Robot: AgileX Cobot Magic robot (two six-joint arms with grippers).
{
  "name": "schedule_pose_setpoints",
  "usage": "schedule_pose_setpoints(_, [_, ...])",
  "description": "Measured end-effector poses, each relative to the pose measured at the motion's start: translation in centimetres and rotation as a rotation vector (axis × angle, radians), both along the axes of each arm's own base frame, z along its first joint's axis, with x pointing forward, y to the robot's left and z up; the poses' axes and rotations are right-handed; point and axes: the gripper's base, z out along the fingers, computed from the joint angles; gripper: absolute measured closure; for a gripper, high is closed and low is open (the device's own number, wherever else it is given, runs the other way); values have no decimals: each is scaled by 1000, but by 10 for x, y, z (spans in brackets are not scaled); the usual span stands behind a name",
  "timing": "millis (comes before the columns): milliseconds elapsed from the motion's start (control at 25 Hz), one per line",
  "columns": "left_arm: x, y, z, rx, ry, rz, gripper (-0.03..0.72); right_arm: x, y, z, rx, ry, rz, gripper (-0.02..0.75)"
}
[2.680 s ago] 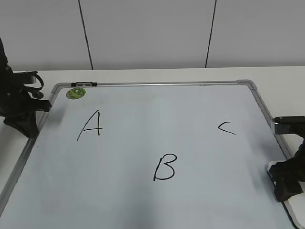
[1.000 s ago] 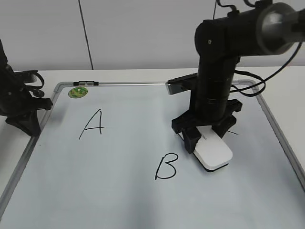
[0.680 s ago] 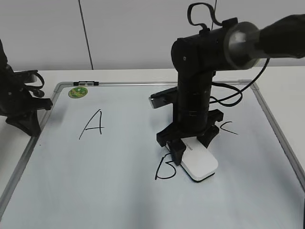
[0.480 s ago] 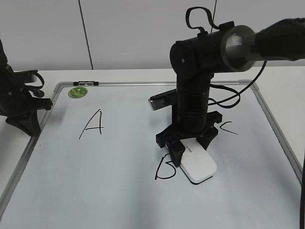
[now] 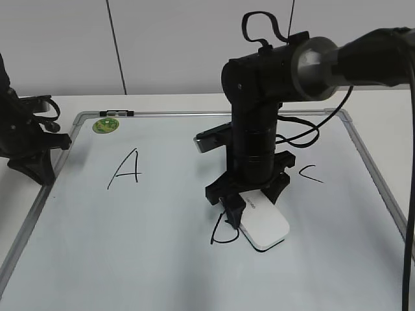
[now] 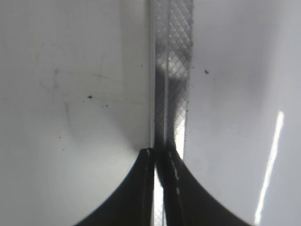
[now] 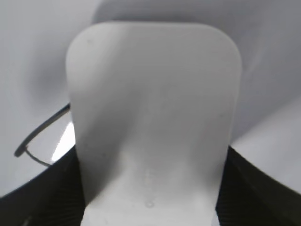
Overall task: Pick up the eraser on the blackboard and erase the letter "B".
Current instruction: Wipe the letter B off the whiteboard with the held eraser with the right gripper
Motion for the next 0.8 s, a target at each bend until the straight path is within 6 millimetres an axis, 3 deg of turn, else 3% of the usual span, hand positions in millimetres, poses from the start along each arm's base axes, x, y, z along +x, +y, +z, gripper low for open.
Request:
schedule_pose_setpoints(480, [0,0,0,0,0,0,669,-13,24,-1,43,-6,40,217])
schedule_pose_setpoints(800, [0,0,0,0,0,-2,669,-33,51,-1,68,-3,101,217])
